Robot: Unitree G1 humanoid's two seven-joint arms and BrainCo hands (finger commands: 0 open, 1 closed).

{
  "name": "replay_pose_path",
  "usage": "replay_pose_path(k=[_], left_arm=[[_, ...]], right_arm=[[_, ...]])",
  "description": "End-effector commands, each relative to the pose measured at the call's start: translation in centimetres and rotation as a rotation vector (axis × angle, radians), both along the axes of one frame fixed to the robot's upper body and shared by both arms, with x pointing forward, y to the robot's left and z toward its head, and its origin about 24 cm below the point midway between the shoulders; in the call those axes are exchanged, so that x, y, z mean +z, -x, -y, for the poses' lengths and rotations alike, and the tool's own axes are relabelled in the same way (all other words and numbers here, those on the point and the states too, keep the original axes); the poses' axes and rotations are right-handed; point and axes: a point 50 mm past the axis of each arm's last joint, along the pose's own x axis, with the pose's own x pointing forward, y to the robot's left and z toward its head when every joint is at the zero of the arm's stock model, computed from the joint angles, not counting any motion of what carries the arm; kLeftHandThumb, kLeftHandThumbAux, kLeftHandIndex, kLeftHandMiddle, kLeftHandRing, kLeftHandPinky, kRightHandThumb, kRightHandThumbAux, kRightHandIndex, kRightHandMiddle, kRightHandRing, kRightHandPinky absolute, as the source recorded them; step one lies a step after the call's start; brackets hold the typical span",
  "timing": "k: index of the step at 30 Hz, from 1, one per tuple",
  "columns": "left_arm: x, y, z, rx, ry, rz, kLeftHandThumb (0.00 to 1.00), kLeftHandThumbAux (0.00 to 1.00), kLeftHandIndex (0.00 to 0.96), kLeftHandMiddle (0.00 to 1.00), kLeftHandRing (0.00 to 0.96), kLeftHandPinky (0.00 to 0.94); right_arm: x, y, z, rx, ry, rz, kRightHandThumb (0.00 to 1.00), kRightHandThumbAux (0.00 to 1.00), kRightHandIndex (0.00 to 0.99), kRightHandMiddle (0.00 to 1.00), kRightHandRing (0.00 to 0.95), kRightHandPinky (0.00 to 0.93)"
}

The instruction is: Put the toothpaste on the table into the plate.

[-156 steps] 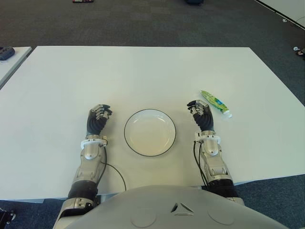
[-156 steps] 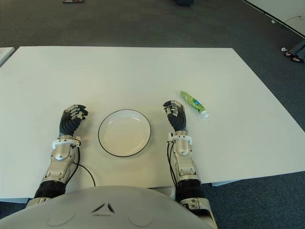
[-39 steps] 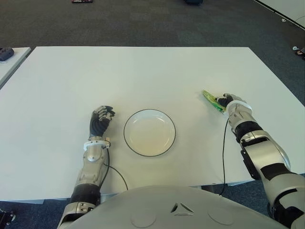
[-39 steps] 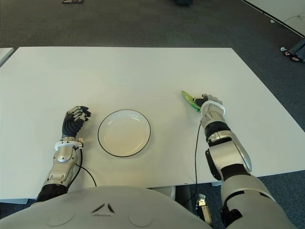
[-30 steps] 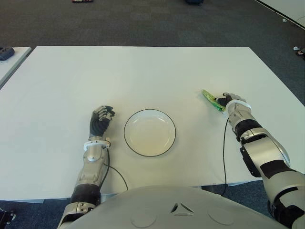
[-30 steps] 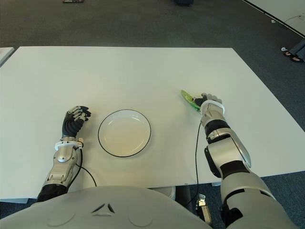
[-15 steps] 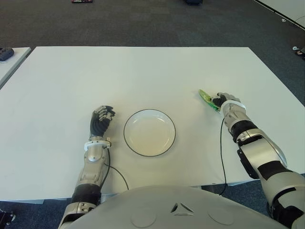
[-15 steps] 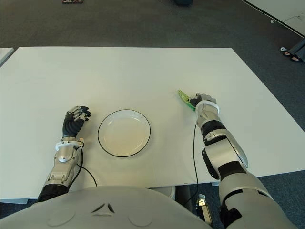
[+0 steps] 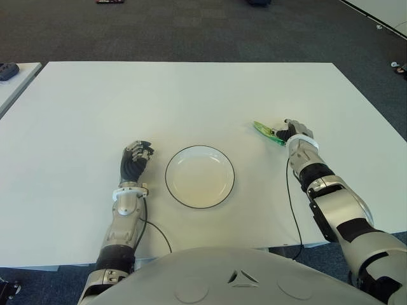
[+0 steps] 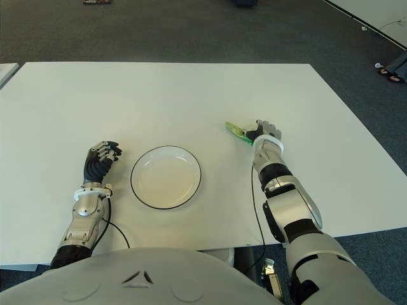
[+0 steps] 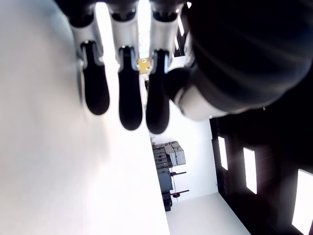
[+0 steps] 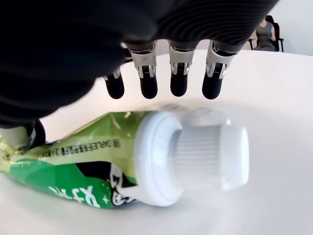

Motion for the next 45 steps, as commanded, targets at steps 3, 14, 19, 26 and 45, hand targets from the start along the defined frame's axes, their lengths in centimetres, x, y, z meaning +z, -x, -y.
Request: replay_pose_path(k=[3,14,19,26,45], left_arm=[[-0.3,-0.1,0.0,0.008,0.009,-0.023,0.705,0.721,0.425,0.516,0.501,0.48],[-0.3,-0.1,0.0,0.004,0.028,-0.015,0.705,0.72,0.426,0.514,0.501,0.484],[-0.3,-0.1,-0.1,0.012,0.018,-0.015,0.706,0.721,0.426,0.517,0.504,0.485],[-0.2,-0.1,-0.1,0.012,0.002,-0.01,0.706,0.721,0.426,0.521,0.507,0.486],[-0.2,-0.2,0.0,0.013,-0.007,-0.008,0.705,0.721,0.425,0.518,0.504,0.484]], right_arm=[[-1.2,1.1,-0.2,-0.06,-0.035,0.024,0.227,0.441,0.0,0.0,0.0,0.0],[-0.5,0.9,-0.6,-0.072,-0.059,0.103,0.173,0.47,0.0,0.0,0.0,0.0],[0.1,0.8,-0.8,-0.076,-0.072,0.146,0.165,0.481,0.0,0.0,0.0,0.0],[0.7,0.8,-1.1,-0.072,-0.093,0.182,0.154,0.5,0.0,0.0,0.0,0.0],[2.4,1.3,-1.6,0.036,-0.164,0.208,0.119,0.496,0.0,0.0,0.0,0.0]])
